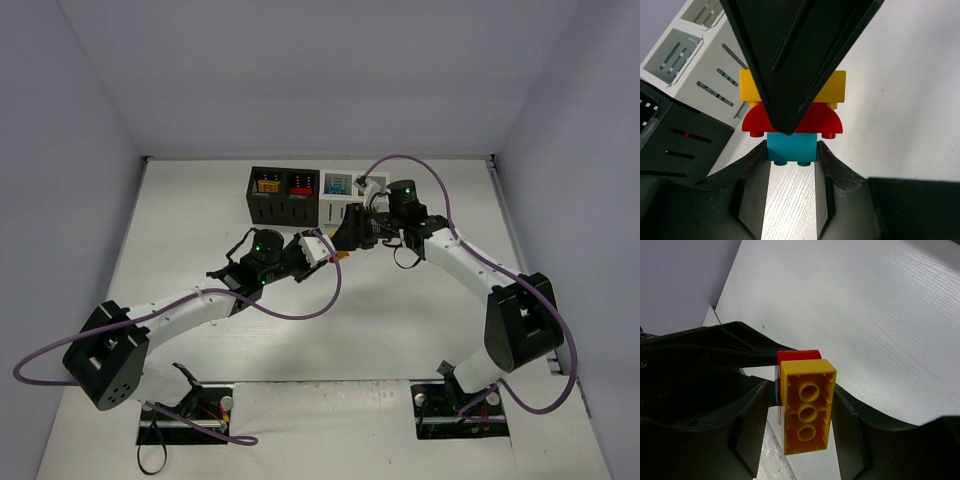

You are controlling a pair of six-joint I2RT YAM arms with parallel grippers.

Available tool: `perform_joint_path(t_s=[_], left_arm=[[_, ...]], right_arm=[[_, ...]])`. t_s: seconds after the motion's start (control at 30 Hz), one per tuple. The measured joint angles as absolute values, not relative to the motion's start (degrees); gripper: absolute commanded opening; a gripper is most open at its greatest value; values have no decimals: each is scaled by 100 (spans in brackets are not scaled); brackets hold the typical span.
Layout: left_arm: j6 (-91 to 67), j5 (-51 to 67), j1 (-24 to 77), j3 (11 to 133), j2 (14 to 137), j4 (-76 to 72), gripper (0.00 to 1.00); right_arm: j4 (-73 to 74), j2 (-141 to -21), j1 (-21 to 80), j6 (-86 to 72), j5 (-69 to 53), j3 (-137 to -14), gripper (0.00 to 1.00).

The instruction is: Sort the legos into containers by color

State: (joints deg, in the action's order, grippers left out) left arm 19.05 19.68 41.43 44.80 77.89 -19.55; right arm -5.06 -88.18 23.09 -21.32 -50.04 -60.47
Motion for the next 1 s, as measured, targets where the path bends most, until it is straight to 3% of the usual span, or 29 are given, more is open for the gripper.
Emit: perform_joint_path(t_s=[0.07,0.1,0.17,0.2,0.23,0.8,1.0], left_arm=[[1905,1970,4143,4480,7789,-1955,0],[1905,1970,4143,4480,7787,-1964,0],[1900,1964,4143,4480,7784,-1955,0],[1898,1964,4143,4480,7784,-1957,0],[1896,1964,4141,4477,7784,-1955,0],[1734,2141,4007,4246,7712,-2438,0],[1710,1953,3717,4040,7682,-2287,0]], right_arm=[[-513,-8818,2309,-2128,-4963,-6045,38],[-513,-8818,2307,-2128,-4941,-6042,27],[-521,-8818,2298,-2180,-4952,-6040,15],[-543,-8818,2298,-2185,-4952,-6040,3],[-548,-8818,2298,-2185,-4952,-6040,0],[-596,-8818,2084,-2265,-5352,-6040,0],[-582,-8814,1597,-2241,-5483,-6040,0]])
